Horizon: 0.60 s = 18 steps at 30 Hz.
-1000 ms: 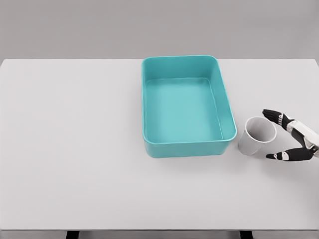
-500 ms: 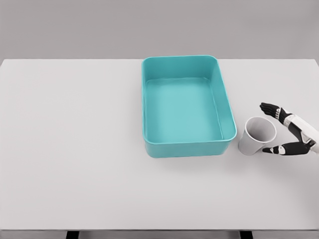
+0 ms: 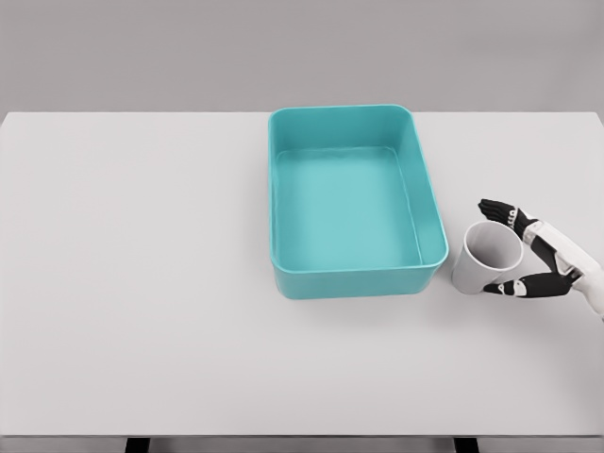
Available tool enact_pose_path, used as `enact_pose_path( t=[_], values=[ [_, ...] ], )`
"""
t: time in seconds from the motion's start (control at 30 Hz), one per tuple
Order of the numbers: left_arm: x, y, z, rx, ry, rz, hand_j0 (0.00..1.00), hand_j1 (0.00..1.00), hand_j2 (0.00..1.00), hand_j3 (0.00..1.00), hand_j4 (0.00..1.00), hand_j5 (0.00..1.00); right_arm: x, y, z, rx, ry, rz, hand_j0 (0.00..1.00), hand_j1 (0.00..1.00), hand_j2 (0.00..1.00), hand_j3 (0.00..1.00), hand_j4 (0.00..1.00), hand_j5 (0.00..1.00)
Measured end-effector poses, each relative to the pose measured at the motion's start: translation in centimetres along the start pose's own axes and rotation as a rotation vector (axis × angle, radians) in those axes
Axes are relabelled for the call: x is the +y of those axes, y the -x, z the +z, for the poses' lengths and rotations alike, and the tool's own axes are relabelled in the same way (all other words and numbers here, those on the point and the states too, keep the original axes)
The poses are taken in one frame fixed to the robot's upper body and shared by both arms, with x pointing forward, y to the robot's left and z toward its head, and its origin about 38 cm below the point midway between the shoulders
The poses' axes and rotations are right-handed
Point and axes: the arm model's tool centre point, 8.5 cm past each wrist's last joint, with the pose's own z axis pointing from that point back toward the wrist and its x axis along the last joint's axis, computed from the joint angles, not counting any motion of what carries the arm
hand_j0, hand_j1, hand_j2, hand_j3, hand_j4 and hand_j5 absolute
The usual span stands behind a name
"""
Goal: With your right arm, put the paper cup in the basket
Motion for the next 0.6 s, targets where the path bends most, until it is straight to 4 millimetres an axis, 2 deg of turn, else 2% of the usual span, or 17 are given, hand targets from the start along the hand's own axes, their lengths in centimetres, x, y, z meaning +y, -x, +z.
enact_pose_path(
  t=[0.13, 0.2, 0.33, 0.4, 0.6],
  values=[
    [0.0, 0.0, 0.0, 0.0, 0.0, 0.0, 1.0, 1.0, 1.0, 1.0, 1.0, 1.0, 0.03, 0.01, -0.01, 0.0, 0.0, -0.001, 0.97, 0.97, 0.97, 0.97, 0.97, 0.97],
    [0.0, 0.0, 0.0, 0.0, 0.0, 0.0, 1.0, 1.0, 1.0, 1.0, 1.0, 1.0, 0.03, 0.01, -0.02, -0.001, 0.0, -0.001, 0.88, 0.88, 0.88, 0.88, 0.88, 0.88],
    [0.0, 0.0, 0.0, 0.0, 0.0, 0.0, 1.0, 1.0, 1.0, 1.0, 1.0, 1.0, 0.0, -0.02, -0.06, -0.002, 0.001, -0.001, 0.62, 0.62, 0.62, 0.62, 0.62, 0.62],
    [0.0, 0.0, 0.0, 0.0, 0.0, 0.0, 1.0, 1.0, 1.0, 1.0, 1.0, 1.0, 0.0, -0.03, -0.06, -0.002, 0.001, -0.001, 0.55, 0.55, 0.55, 0.55, 0.55, 0.55],
    [0.0, 0.0, 0.0, 0.0, 0.0, 0.0, 1.0, 1.0, 1.0, 1.0, 1.0, 1.0, -0.09, -0.09, -0.1, -0.004, 0.004, -0.002, 0.51, 0.51, 0.51, 0.51, 0.51, 0.51]
  ],
)
